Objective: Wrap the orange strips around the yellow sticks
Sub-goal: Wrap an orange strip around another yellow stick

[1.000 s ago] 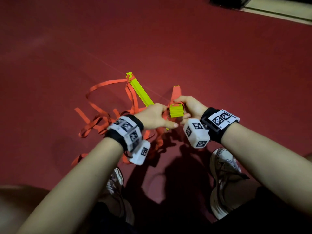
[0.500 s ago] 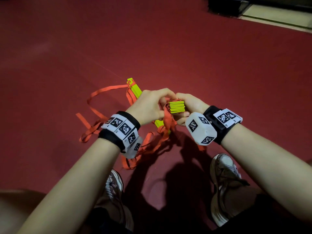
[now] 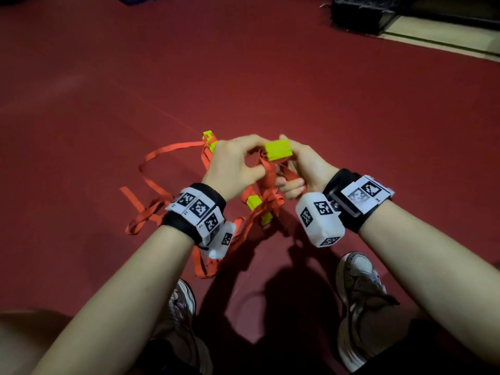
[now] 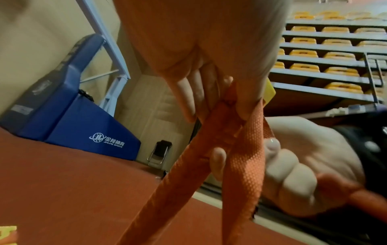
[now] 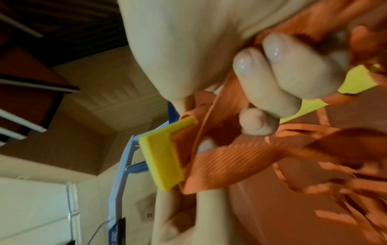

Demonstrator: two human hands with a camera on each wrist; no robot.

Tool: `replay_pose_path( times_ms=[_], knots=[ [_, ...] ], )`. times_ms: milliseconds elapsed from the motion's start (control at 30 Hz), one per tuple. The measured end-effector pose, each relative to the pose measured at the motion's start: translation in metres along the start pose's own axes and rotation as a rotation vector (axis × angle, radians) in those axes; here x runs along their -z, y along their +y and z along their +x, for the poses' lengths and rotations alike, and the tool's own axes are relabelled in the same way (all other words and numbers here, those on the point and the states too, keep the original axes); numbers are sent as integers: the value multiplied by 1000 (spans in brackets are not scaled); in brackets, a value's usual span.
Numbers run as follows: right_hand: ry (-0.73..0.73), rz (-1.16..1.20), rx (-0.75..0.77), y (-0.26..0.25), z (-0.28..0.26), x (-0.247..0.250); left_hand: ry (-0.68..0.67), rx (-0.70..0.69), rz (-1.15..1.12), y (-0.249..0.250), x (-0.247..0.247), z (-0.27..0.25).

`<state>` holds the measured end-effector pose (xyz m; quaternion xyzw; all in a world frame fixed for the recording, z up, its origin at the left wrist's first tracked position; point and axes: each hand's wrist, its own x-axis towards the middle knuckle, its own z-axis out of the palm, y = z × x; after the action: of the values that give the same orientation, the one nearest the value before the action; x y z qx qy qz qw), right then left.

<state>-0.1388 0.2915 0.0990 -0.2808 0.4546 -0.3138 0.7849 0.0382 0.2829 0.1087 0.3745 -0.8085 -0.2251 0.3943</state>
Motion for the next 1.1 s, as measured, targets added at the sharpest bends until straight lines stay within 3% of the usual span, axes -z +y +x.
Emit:
replay_pose_path(
  times_ms=[100, 200, 400, 600, 733, 833, 967, 1100],
  knots=[
    [-52, -81, 165, -12, -4, -7, 135, 112, -173, 7, 15, 15],
    [-69, -193, 326, -21, -14, -13, 197, 159, -189, 8, 24, 26],
    [295, -711, 752, -22, -8, -17, 264, 136, -212, 20, 37, 39],
    [401, -565, 1104, -31, -11, -26, 282, 110, -253, 26, 50, 48],
    [390, -606, 1158, -32, -10, -30, 260, 142, -269, 24, 49, 52],
    [420, -636, 1109, -33, -4, -31, 206, 140, -270, 21, 48, 55],
    [321, -430, 943, -42, -7, -29, 181, 182, -340, 13, 48, 58],
    [266, -327, 902, -50, -8, -28, 186, 148, -345, 14, 43, 55]
  ],
)
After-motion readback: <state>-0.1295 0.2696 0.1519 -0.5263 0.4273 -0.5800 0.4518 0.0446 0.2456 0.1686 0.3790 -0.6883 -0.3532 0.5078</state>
